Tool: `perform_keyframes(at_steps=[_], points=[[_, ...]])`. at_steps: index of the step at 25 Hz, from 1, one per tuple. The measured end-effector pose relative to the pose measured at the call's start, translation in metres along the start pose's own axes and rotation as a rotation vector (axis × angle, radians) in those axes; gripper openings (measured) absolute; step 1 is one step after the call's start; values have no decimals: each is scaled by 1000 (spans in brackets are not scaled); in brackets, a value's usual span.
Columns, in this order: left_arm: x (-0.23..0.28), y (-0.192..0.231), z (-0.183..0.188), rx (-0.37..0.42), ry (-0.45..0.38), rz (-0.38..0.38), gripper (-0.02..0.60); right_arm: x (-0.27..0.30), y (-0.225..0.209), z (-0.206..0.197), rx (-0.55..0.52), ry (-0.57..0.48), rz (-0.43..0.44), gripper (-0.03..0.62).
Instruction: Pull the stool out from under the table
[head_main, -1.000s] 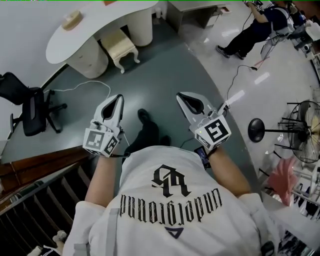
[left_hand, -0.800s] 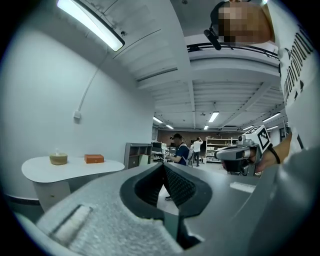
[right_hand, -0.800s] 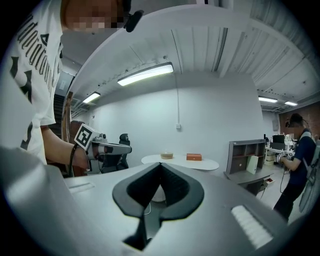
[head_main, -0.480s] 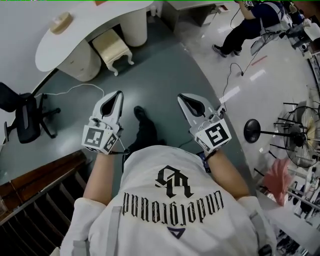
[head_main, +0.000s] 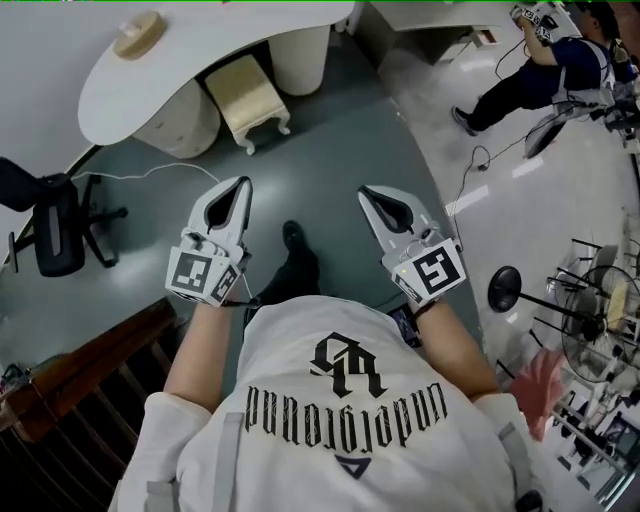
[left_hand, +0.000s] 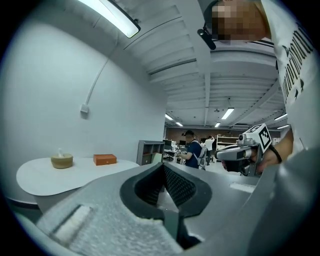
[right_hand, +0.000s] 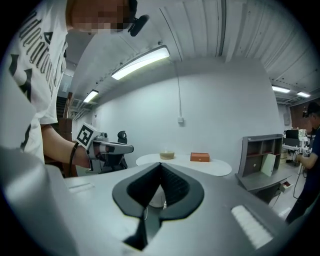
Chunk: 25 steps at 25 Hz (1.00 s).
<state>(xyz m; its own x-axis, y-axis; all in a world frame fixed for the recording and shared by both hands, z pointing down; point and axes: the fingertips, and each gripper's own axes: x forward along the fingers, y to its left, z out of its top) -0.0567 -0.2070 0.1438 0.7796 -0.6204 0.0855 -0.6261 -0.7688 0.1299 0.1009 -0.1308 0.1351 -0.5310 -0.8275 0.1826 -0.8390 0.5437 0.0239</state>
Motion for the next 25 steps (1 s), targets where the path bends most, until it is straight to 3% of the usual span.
perform_keyframes(at_steps=[12, 21, 25], points=[[57, 131, -8, -3, 22, 45, 8, 160, -35, -13, 25, 62, 89, 2], [84, 151, -32, 48, 63, 93, 8, 202, -51, -39, 44, 101, 162, 3], [89, 155, -48, 55, 97, 169, 9, 217, -66, -49, 33, 101, 232, 3]])
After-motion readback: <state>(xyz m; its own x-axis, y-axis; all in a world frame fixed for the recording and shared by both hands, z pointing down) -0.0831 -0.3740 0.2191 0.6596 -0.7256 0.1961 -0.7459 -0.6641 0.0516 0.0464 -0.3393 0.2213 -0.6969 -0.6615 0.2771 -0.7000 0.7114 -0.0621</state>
